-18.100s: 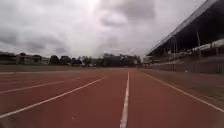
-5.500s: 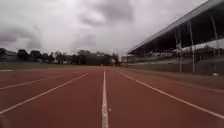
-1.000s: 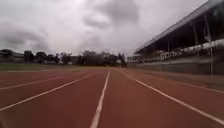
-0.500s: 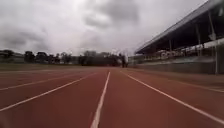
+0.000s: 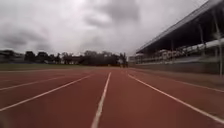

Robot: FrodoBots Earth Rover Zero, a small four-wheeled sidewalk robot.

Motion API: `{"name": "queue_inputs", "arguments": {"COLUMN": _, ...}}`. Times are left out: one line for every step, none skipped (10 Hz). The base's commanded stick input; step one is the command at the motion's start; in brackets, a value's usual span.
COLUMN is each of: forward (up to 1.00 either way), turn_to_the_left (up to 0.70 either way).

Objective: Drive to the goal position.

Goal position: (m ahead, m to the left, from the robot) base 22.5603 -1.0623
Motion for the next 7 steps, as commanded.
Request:
{"name": "queue_inputs", "arguments": {"forward": 0.7, "turn_to_the_left": 0.0}}
{"name": "queue_inputs", "arguments": {"forward": 0.7, "turn_to_the_left": 0.0}}
{"name": "queue_inputs", "arguments": {"forward": 0.7, "turn_to_the_left": 0.0}}
{"name": "queue_inputs", "arguments": {"forward": 0.7, "turn_to_the_left": 0.0}}
{"name": "queue_inputs", "arguments": {"forward": 0.7, "turn_to_the_left": 0.0}}
{"name": "queue_inputs", "arguments": {"forward": 0.7, "turn_to_the_left": 0.0}}
{"name": "queue_inputs", "arguments": {"forward": 0.7, "turn_to_the_left": 0.0}}
